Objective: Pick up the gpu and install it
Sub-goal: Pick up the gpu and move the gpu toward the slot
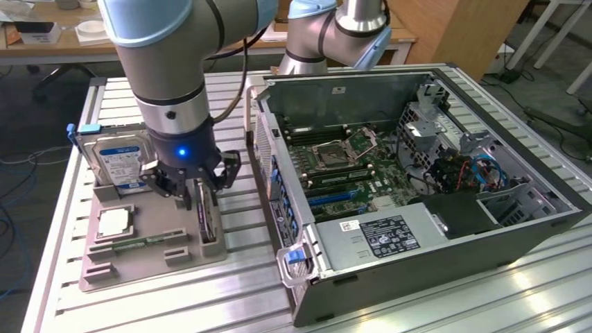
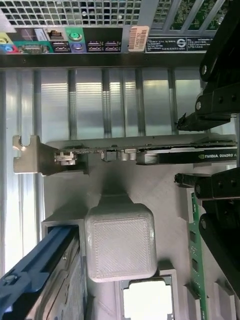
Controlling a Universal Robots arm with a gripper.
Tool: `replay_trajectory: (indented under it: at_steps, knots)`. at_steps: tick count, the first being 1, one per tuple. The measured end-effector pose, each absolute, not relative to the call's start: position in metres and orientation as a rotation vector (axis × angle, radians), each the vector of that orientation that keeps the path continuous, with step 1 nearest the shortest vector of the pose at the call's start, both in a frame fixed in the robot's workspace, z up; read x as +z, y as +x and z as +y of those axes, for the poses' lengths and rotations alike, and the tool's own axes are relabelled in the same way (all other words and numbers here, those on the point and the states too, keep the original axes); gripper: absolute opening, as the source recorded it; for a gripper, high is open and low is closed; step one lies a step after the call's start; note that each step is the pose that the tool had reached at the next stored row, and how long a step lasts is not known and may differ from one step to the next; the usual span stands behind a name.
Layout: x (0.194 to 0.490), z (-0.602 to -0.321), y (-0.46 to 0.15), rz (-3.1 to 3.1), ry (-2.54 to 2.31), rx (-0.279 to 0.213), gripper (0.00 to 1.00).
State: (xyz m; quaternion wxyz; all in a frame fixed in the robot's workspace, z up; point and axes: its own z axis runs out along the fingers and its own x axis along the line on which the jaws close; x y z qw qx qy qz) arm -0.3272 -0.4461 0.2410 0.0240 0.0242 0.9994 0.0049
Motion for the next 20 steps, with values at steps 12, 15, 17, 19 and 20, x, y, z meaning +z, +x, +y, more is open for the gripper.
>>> replay_trajectory:
  at_steps: [12, 15, 17, 19, 20]
  knots:
    - [0.2333, -0.4461, -0.3271, 3.094, -0.051, 0.018, 0.47]
    - [0.2333, -0.4461, -0.3272, 3.094, -0.051, 0.018, 0.47]
    - [0.2332, -0.4461, -0.3271, 3.094, -0.051, 0.018, 0.47]
    - [0.2332, -0.4461, -0.3271, 3.094, -0.051, 0.018, 0.47]
    - [0.2332, -0.4461, -0.3271, 3.094, -0.051, 0.018, 0.45]
